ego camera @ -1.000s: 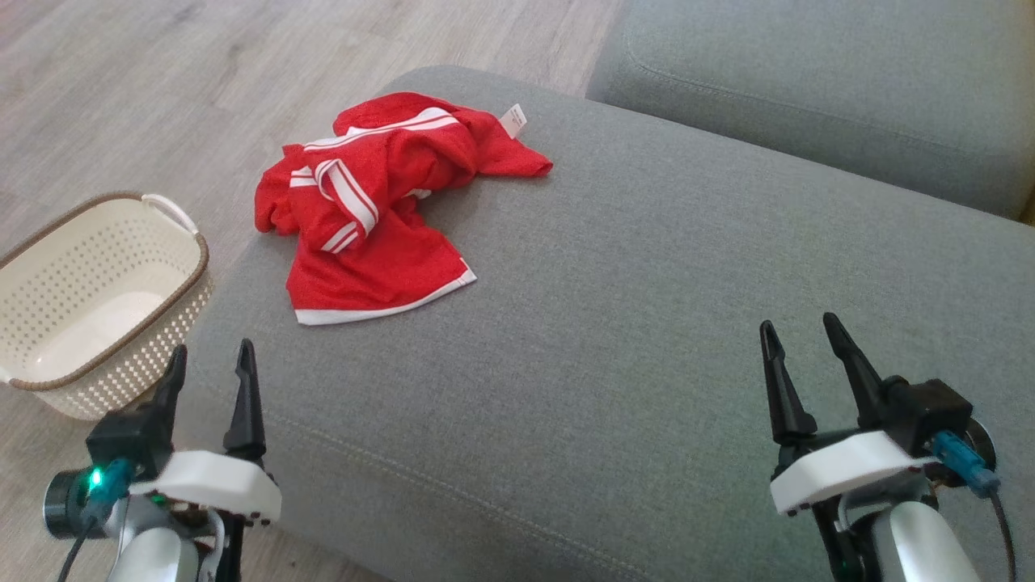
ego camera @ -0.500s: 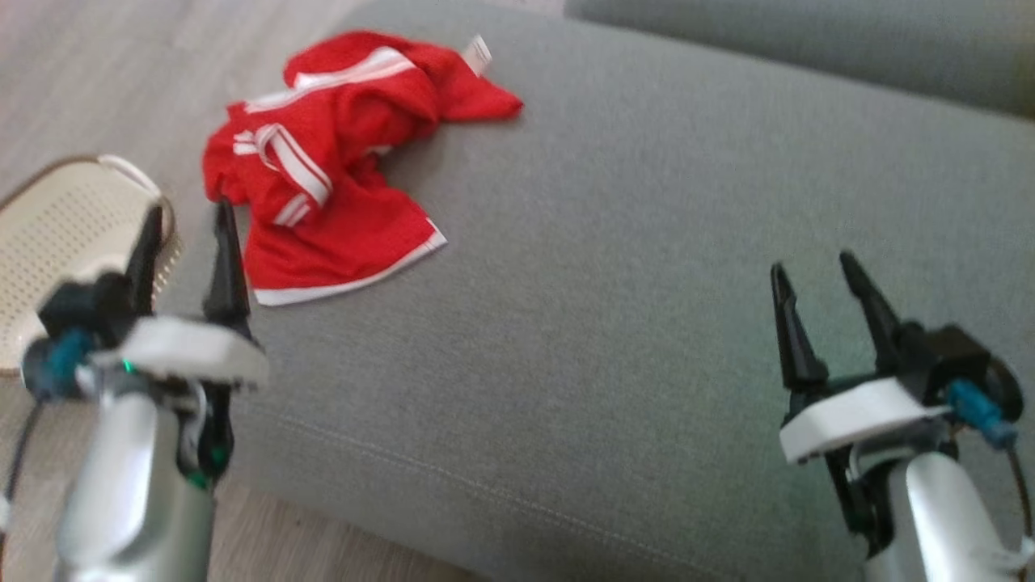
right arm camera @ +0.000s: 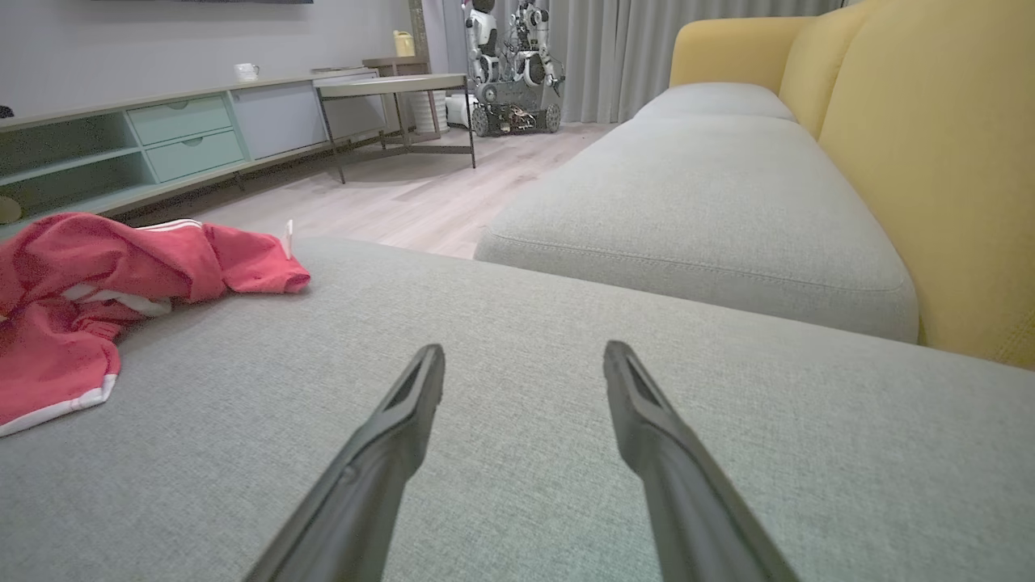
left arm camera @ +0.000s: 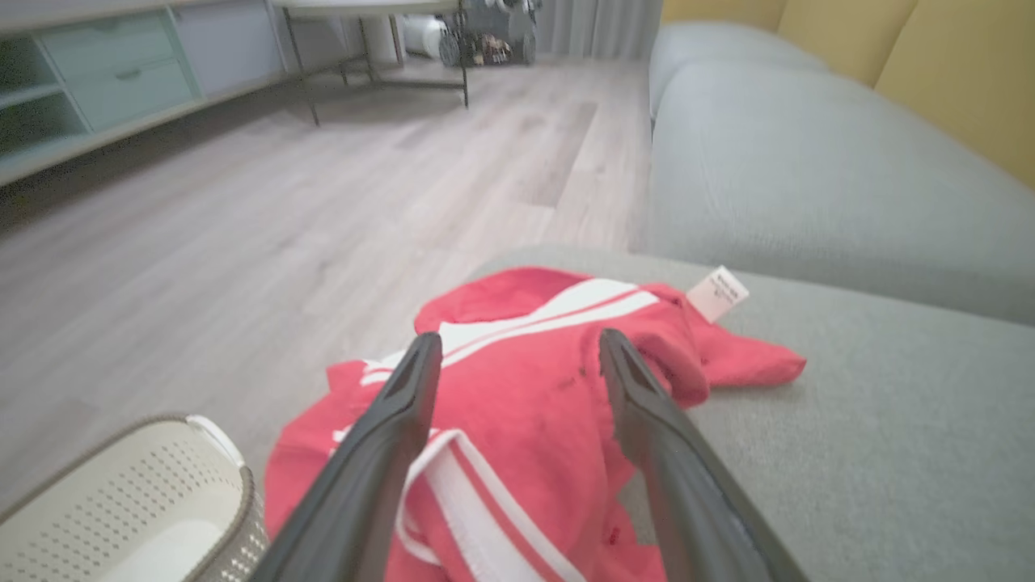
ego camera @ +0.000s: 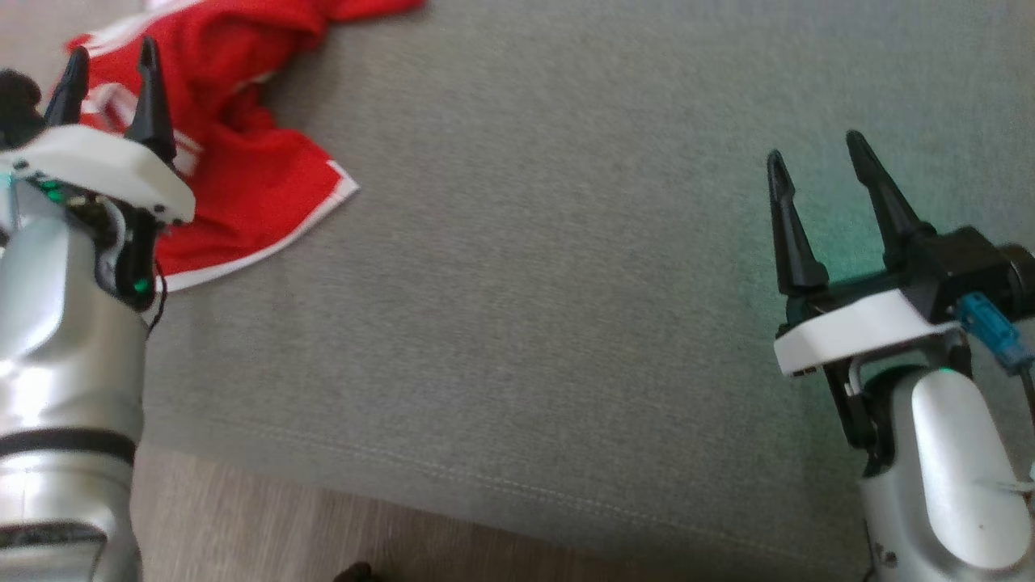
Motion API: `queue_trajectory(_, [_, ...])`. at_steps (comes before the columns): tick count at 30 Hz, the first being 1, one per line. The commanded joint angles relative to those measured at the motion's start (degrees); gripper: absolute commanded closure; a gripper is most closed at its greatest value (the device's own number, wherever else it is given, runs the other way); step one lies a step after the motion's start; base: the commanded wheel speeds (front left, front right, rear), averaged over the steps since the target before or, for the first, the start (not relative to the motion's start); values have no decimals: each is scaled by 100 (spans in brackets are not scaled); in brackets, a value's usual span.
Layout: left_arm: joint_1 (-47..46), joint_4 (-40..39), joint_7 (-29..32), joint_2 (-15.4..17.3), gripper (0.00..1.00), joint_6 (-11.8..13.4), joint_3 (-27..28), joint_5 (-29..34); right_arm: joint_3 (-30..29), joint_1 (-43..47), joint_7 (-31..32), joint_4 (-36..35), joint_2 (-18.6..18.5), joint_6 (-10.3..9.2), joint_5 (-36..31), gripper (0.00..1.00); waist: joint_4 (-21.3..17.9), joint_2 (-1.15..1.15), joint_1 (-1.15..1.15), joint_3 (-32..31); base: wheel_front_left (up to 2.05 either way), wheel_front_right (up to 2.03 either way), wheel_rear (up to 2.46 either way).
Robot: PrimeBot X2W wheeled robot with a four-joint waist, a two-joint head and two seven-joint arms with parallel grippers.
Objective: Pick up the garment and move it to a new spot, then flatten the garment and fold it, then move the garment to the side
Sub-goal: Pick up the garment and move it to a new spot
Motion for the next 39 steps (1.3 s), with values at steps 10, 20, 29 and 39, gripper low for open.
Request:
queue_trajectory(10, [-1019,1639,573,560,0,-144,-172,-142,282,-370,-29,-170,-4,-4,-18,0,-442,0,-1,563,0,0,0])
queue_trajectory(20, [-1305,1771,-144,819,100,-152,-82,-266,134,-320,-252,55,-4,-4,117,0,-452,0,-1,89,0,0,0])
queue_trajectory(29, [-342,-114,-193,1030,100,-71,143,-27,-26,12,-504,305,-4,-4,431,0,-518,0,-1,-736,0,0,0])
queue_trajectory(39, [1780,-2652,-135,878,100,219,260,77,-225,627,-565,326,-4,-4,704,0,-699,0,-1,-1469,0,0,0])
